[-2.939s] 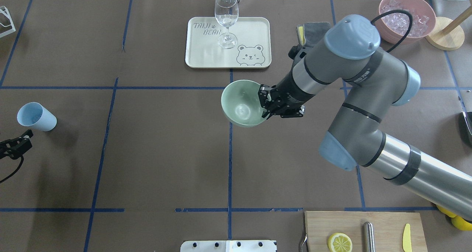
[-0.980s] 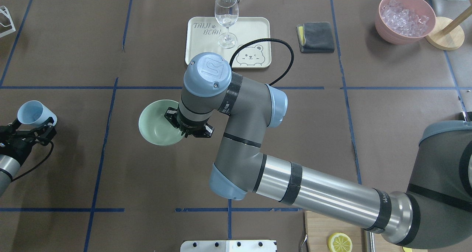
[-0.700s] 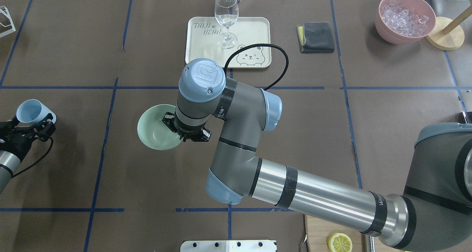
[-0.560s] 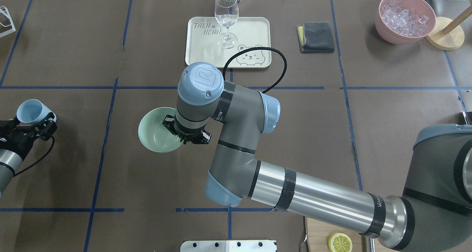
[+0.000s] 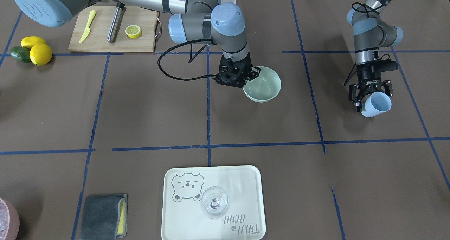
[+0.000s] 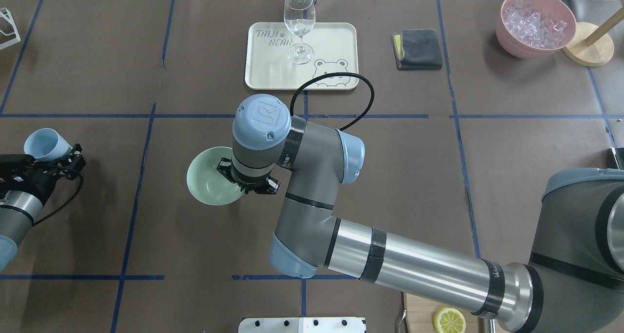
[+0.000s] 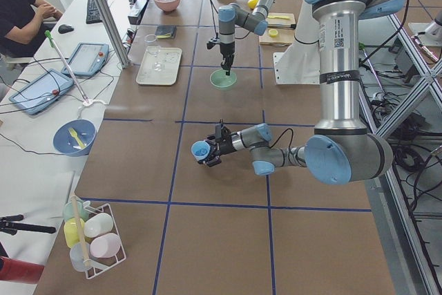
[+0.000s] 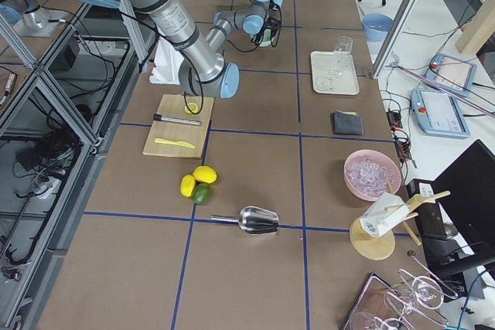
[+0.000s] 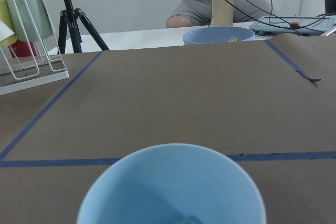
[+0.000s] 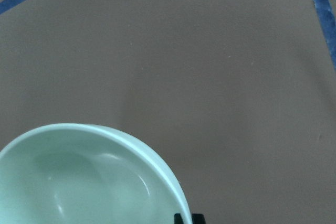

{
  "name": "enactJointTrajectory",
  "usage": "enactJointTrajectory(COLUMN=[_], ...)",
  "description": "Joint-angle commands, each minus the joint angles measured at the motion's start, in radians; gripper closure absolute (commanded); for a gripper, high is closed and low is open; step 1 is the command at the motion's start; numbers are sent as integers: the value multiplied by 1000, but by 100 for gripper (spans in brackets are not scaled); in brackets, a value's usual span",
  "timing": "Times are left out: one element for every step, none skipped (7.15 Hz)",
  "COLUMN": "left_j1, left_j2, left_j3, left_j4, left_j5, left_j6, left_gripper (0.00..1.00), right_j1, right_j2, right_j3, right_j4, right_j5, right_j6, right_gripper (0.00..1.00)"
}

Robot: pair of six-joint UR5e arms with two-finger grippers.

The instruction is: Pour ice into bowl

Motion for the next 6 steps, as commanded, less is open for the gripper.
enactJointTrajectory(left_j1=[-16, -20, -20, -28, -66, -72], left_j2=[-2, -4, -10, -37, -70, -61], left_j3=[1, 1, 1, -8, -40, -71], left_j4=[1, 1, -1, -9, -21, -22], left_j5=[-12, -12, -14, -12, -12, -24], left_j6=[0, 0, 0, 82, 192, 213], left_gripper=[10, 35, 71, 100, 100, 100], right_j1=[-7, -10, -10, -7, 5, 27], right_j2=[1, 1, 1, 3, 3, 3], right_j3=[-2, -2, 0, 11, 31, 67], right_j4=[1, 3, 3, 4, 6, 4], right_j5=[-19, -33, -33, -32, -30, -18], right_j6=[2, 2, 2, -1, -3, -1], right_gripper=[1, 0, 0, 0, 0, 0])
